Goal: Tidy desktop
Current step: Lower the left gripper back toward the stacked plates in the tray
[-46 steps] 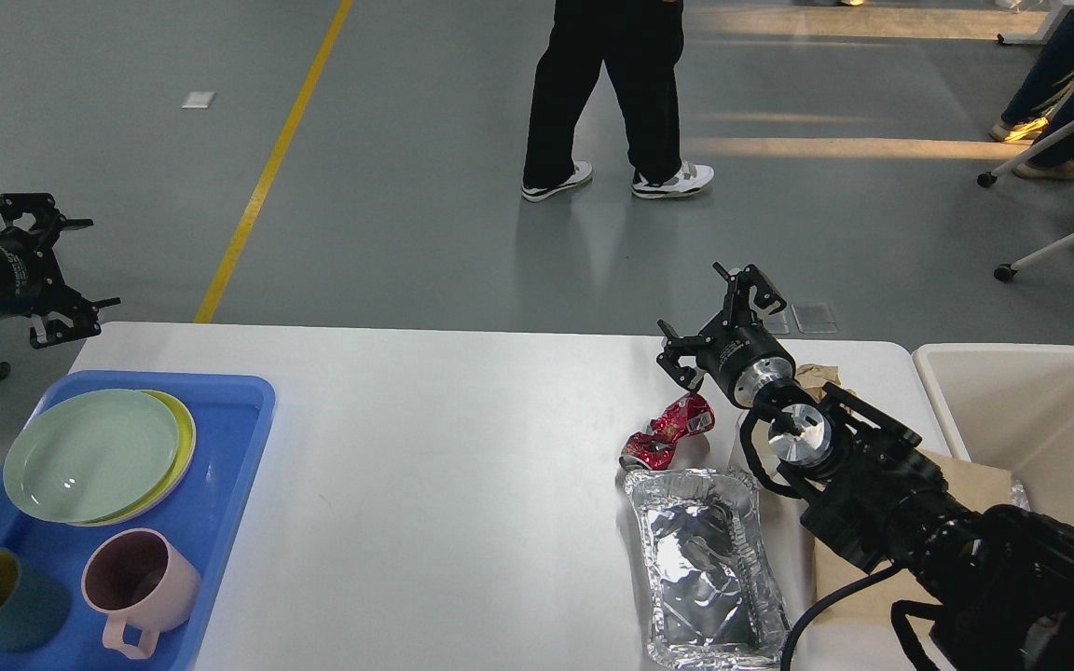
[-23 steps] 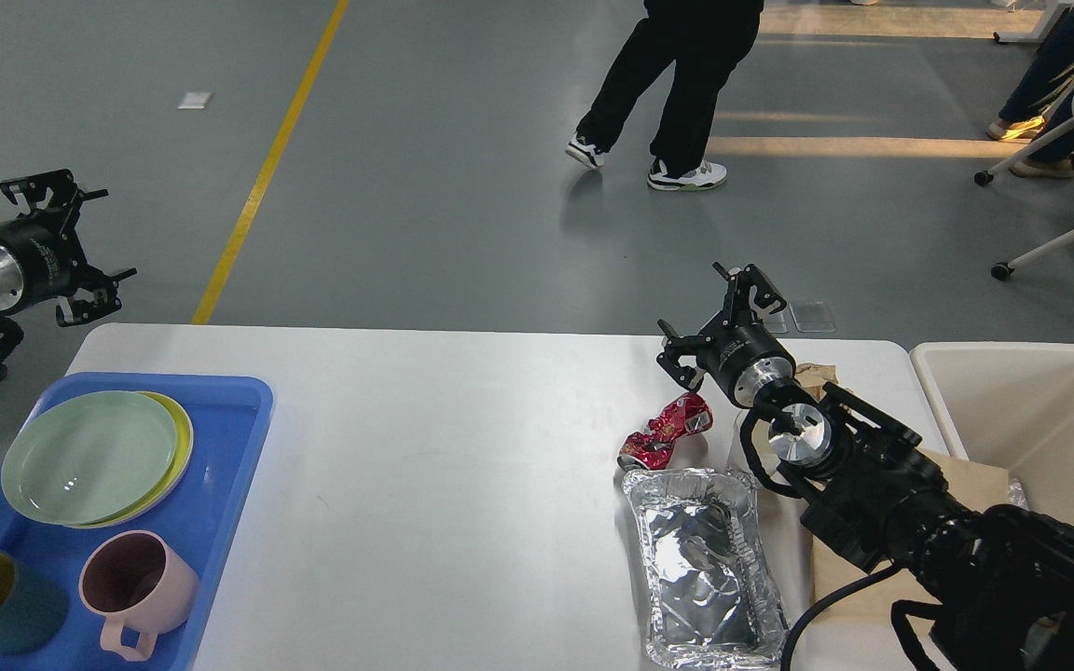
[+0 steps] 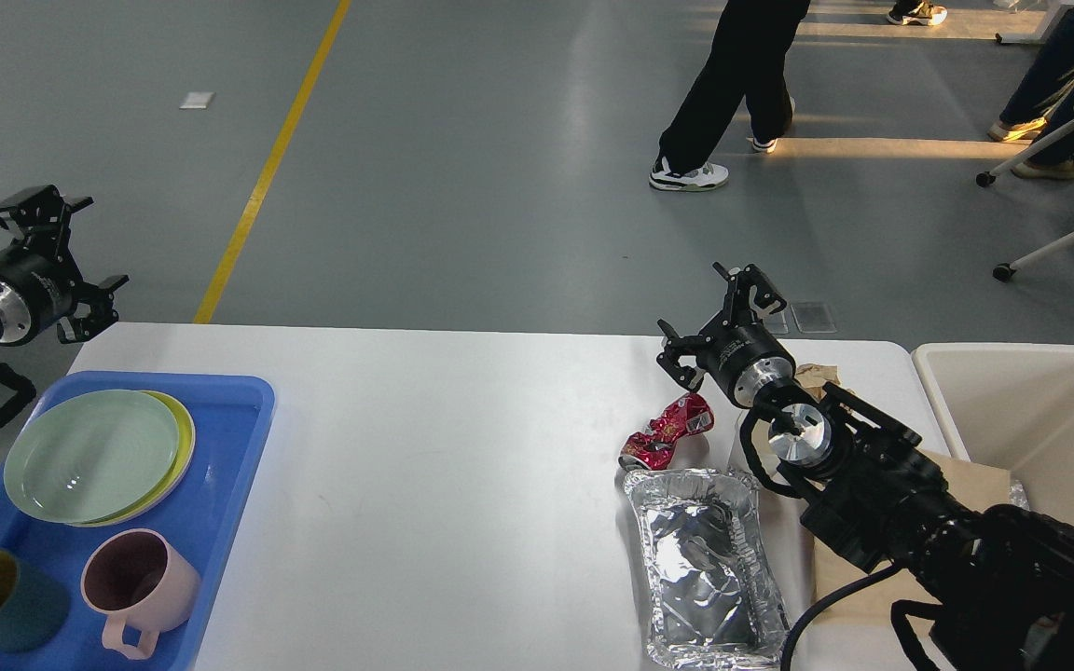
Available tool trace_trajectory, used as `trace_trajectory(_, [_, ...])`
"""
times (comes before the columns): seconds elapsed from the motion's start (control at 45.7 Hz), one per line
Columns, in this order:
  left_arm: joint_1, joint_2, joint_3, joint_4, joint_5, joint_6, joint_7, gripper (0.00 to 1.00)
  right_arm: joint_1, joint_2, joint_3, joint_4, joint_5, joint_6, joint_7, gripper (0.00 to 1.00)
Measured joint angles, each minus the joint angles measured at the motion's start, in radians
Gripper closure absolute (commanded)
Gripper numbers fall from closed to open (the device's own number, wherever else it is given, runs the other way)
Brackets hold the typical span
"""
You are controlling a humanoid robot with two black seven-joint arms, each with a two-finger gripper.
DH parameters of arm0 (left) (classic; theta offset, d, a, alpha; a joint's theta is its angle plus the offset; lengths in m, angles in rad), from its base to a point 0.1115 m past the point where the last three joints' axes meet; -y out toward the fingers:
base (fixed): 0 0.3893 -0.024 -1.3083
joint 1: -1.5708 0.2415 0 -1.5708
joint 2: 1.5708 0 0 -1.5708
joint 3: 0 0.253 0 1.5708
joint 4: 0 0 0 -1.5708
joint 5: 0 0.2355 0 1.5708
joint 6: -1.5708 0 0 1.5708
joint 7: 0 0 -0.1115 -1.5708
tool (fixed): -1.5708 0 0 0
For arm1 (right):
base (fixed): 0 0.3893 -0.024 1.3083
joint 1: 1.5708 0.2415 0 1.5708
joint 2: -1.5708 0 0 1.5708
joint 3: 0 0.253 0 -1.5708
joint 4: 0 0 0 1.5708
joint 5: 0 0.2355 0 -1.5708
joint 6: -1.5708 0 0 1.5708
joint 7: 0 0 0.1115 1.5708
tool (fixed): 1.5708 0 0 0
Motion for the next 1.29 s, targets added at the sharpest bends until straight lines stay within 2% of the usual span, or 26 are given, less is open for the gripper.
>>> trace_trajectory(0.285, [0.008, -0.048, 0.002, 0.05, 0.001, 0.003, -0.005, 0.04, 0.0, 0.001, 0.0, 0.0, 0.0, 0.0, 0.0, 0.0])
trace_trajectory(1.095, [0.007, -0.048, -0.002, 0.067, -0.002, 0.02, -0.009, 0.04, 0.0, 0.0, 0.0, 0.0, 0.0, 0.0, 0.0, 0.0])
trace_trajectory(1.182, [0.007, -0.047, -0.002, 0.068, -0.001, 0.022, -0.028, 0.04, 0.0, 0.0, 0.0, 0.0, 0.0, 0.0, 0.0, 0.0])
trace_trajectory(1.292, [0.012, -0.052, 0.0, 0.071, -0.001, 0.027, -0.094, 0.04, 0.0, 0.0, 0.0, 0.0, 0.0, 0.0, 0.0, 0.0])
